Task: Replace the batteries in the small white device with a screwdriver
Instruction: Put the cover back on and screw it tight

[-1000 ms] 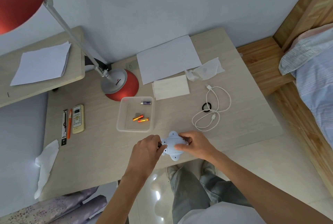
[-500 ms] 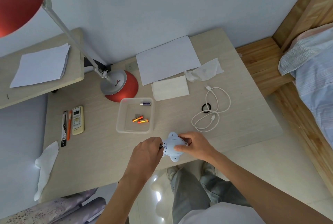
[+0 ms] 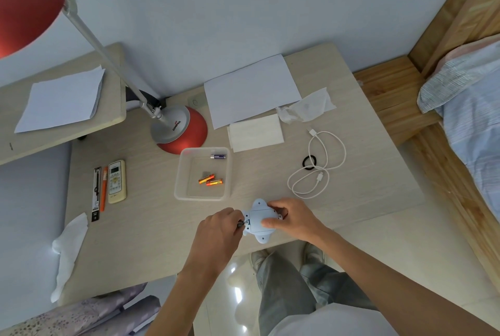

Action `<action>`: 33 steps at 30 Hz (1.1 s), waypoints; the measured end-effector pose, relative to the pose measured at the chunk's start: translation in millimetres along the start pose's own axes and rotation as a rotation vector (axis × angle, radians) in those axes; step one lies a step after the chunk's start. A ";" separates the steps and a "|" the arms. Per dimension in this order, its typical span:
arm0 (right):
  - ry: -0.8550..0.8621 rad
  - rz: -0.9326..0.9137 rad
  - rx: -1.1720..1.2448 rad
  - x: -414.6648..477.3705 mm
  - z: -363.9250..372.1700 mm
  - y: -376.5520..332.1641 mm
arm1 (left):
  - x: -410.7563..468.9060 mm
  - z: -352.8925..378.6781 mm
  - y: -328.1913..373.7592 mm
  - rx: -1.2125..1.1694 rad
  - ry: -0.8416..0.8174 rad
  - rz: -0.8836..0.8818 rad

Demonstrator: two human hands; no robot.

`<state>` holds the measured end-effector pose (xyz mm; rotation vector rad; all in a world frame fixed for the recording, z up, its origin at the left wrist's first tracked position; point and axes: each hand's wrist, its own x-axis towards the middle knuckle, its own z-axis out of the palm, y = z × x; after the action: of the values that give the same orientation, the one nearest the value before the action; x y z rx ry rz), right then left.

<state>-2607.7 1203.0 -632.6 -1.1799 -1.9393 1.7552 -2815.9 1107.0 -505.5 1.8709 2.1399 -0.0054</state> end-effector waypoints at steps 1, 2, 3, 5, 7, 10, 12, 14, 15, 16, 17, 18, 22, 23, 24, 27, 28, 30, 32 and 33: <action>0.000 -0.002 0.001 -0.4 -0.3 -0.7 | 0.6 1.1 -0.9 -0.003 0.014 0.004; 0.001 -0.002 0.001 -0.6 -0.6 -1.3 | 1.0 2.2 -1.9 -0.008 0.026 0.004; 0.000 -0.002 -0.001 -0.8 -0.9 -1.9 | 1.3 2.9 -2.5 -0.012 0.037 0.003; -0.002 0.002 -0.003 -0.4 -1.1 -2.2 | 1.2 2.5 -2.1 -0.029 0.059 -0.008; -0.006 0.005 -0.008 -0.5 -1.2 -1.7 | -0.7 -0.6 -1.3 -0.066 0.076 -0.024; -0.007 0.006 -0.014 -1.5 -2.2 -2.3 | -8.2 -11.3 -4.0 -0.152 0.150 -0.039; -0.009 0.007 -0.004 -2.0 -2.5 -3.7 | -16.2 -18.5 -10.5 -0.236 0.196 -0.052; -0.010 0.007 0.004 -1.8 -1.8 -3.7 | -25.1 -21.4 -21.0 -0.315 0.243 -0.069; -0.009 0.006 0.003 -1.7 -1.6 -2.9 | -29.4 -20.5 -27.2 -0.343 0.271 -0.085; -0.006 0.006 -0.001 -1.8 -1.5 -1.9 | -33.4 -17.8 -33.6 -0.365 0.296 -0.106; -0.005 0.003 -0.003 -2.4 -1.6 -1.2 | -37.6 -13.2 -40.9 -0.383 0.318 -0.135; -0.004 0.003 -0.003 -2.6 -1.5 -0.7 | -41.4 -6.9 -48.5 -0.399 0.338 -0.172; -0.004 0.009 -0.020 -1.5 -1.6 -0.1 | -52.2 31.2 -75.2 -0.493 0.392 -0.386; -0.003 0.013 -0.024 -1.2 -1.5 -0.3 | -52.9 40.7 -78.3 -0.536 0.402 -0.459; -0.001 0.015 -0.029 -1.4 -1.3 -0.3 | -52.3 49.4 -79.7 -0.589 0.409 -0.535; -0.004 0.014 -0.032 -2.4 -2.6 -2.4 | -44.6 71.2 -77.8 -0.771 0.430 -0.719; -0.008 0.017 -0.023 -2.7 -3.2 -3.5 | -40.8 76.9 -75.8 -0.818 0.445 -0.757; -0.013 0.023 -0.018 -3.4 -4.2 -5.8 | -33.6 87.2 -71.4 -0.873 0.457 -0.793; -0.015 0.026 -0.019 -4.4 -5.3 -8.9 | -28.7 95.6 -65.7 -0.896 0.436 -0.806; -0.016 0.026 -0.019 -4.7 -5.6 -10.1 | -26.9 99.1 -62.8 -0.890 0.433 -0.811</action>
<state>-2604.9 1204.3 -620.5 -1.2061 -1.9629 1.7682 -2852.1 1051.9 -606.1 0.4898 2.3942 1.0479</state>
